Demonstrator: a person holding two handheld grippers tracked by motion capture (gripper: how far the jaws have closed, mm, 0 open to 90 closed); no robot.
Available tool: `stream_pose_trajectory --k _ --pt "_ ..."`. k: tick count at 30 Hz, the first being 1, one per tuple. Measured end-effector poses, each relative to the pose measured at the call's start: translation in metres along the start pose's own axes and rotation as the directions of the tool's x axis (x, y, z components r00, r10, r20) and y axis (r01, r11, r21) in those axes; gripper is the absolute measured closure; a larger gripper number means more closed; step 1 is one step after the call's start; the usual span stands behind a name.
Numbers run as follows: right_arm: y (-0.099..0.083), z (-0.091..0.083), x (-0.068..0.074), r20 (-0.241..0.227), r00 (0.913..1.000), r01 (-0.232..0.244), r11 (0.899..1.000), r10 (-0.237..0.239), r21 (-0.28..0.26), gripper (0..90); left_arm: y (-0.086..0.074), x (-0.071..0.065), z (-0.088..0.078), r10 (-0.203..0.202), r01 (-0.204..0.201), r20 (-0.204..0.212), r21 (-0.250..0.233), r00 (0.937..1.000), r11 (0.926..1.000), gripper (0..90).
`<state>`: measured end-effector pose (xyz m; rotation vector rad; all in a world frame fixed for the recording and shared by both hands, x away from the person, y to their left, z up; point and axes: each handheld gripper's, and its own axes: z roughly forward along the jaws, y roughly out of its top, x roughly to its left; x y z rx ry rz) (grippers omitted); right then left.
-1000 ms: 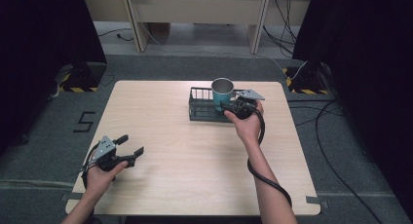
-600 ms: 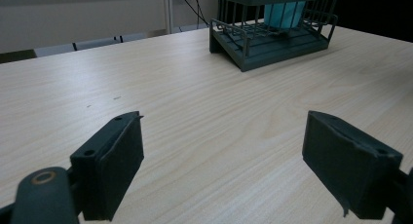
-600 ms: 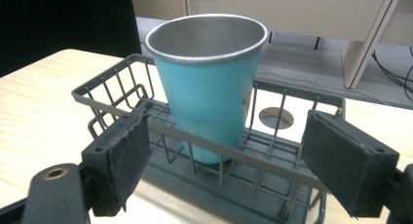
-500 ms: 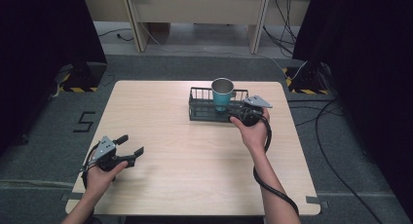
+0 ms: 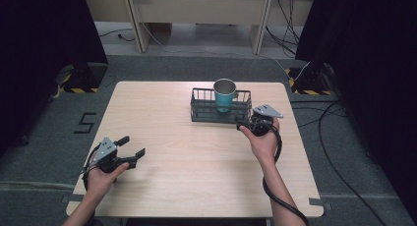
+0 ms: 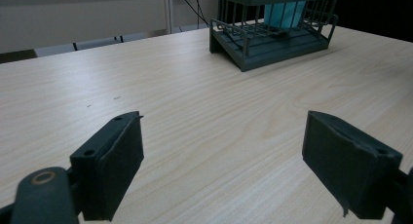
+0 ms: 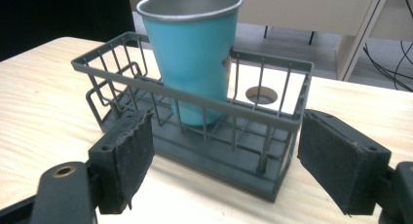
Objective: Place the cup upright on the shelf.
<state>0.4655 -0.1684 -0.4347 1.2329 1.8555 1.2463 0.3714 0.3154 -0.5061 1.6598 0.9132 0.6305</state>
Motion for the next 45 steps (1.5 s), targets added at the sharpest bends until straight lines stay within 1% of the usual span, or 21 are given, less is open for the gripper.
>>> stream_pose_trajectory --k 6,10,27,32,45 --pt "-0.009 -0.009 -0.003 0.005 1.0 -0.002 1.0 0.002 0.011 22.2 0.0 0.0 0.0 0.0 0.0 0.0 0.0 1.0 1.0 14.6" --pt "-0.015 -0.016 -0.006 0.01 0.9999 0.005 1.0 -0.005 0.013 22.3 0.0 0.0 0.0 -0.001 0.001 -0.001 0.0 1.0 1.0 14.6" --pt "-0.042 -0.045 -0.022 0.051 0.9986 -0.013 0.999 0.011 0.035 22.6 0.0 0.0 0.0 -0.005 0.005 -0.005 -0.002 1.0 1.0 14.6" --pt "-0.048 -0.051 -0.025 0.059 0.998 -0.026 0.999 0.024 0.036 22.7 0.0 0.0 0.0 -0.005 0.005 -0.006 0.0 1.0 1.0 14.6" --pt "-0.062 -0.068 -0.032 0.081 0.9962 -0.036 0.999 0.033 0.036 23.3 0.0 0.001 -0.001 -0.005 0.005 -0.01 -0.002 0.9999 1.0 14.6"
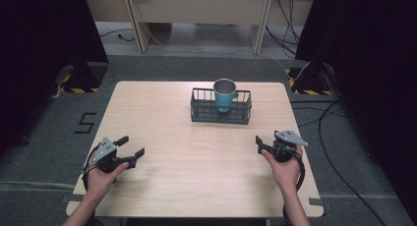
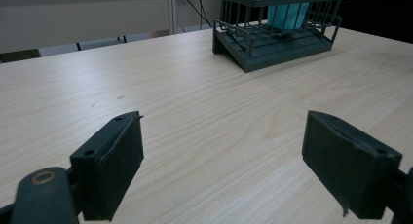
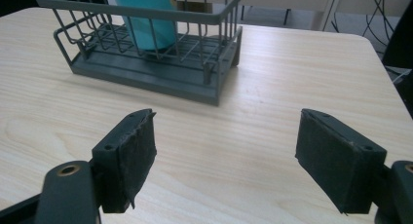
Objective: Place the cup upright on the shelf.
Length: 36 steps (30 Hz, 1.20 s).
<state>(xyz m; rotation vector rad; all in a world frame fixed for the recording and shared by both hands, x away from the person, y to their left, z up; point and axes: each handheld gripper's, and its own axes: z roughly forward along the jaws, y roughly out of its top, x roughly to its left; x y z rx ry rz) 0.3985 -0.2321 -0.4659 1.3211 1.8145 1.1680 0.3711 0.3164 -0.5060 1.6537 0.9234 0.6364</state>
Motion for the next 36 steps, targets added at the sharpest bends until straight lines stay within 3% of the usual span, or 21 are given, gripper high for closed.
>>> stream_pose_trajectory --k 13,36 --pt "-0.017 -0.018 -0.014 0.038 0.9988 -0.029 1.0 0.03 -0.01 24.3 0.0 -0.001 0.001 0.0 0.0 0.001 0.0 1.0 1.0 14.6" --pt "-0.042 -0.033 -0.023 0.058 0.9972 -0.046 0.999 0.048 -0.026 25.4 0.0 -0.001 0.001 0.0 0.0 -0.001 0.0 1.0 1.0 14.6"
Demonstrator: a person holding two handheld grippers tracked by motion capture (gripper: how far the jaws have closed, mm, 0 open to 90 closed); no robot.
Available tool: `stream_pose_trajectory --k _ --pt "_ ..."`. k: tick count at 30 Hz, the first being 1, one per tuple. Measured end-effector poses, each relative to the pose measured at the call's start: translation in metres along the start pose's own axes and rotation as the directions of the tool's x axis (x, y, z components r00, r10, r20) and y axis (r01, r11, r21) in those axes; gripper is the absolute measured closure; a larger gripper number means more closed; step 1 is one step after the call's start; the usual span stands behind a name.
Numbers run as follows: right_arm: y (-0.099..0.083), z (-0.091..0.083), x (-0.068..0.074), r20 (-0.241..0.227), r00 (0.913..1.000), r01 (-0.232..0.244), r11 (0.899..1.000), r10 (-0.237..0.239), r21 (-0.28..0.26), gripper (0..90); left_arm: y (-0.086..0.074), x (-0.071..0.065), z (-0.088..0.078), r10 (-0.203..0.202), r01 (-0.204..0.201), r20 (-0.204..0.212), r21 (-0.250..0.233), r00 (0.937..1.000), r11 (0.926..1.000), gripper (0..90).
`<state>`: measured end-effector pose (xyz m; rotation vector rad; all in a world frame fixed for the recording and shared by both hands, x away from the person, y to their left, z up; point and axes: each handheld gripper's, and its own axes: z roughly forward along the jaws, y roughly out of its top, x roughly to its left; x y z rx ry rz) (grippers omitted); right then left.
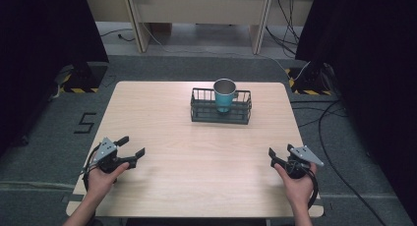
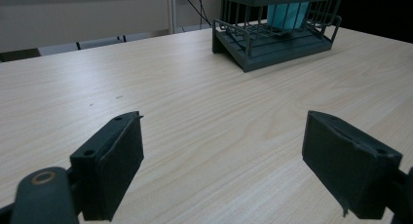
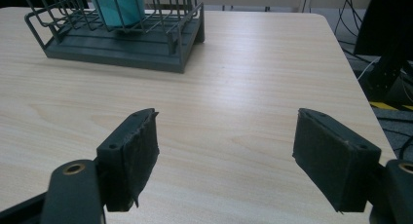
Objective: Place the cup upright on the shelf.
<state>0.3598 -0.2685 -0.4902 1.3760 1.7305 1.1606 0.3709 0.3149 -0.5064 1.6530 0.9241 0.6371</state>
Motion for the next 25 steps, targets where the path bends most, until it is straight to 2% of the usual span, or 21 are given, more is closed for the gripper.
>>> stream_pose_trajectory --k 15,25 --pt "-0.011 -0.003 -0.005 0.018 0.9997 -0.013 0.999 0.013 -0.039 26.0 0.0 0.0 0.0 0.001 -0.001 0.003 0.0 1.0 1.0 14.6" --pt "-0.012 -0.002 -0.002 0.008 0.9999 -0.01 0.999 0.011 -0.049 24.9 0.001 0.0 0.001 0.003 -0.003 0.008 -0.003 1.0 1.0 14.7"
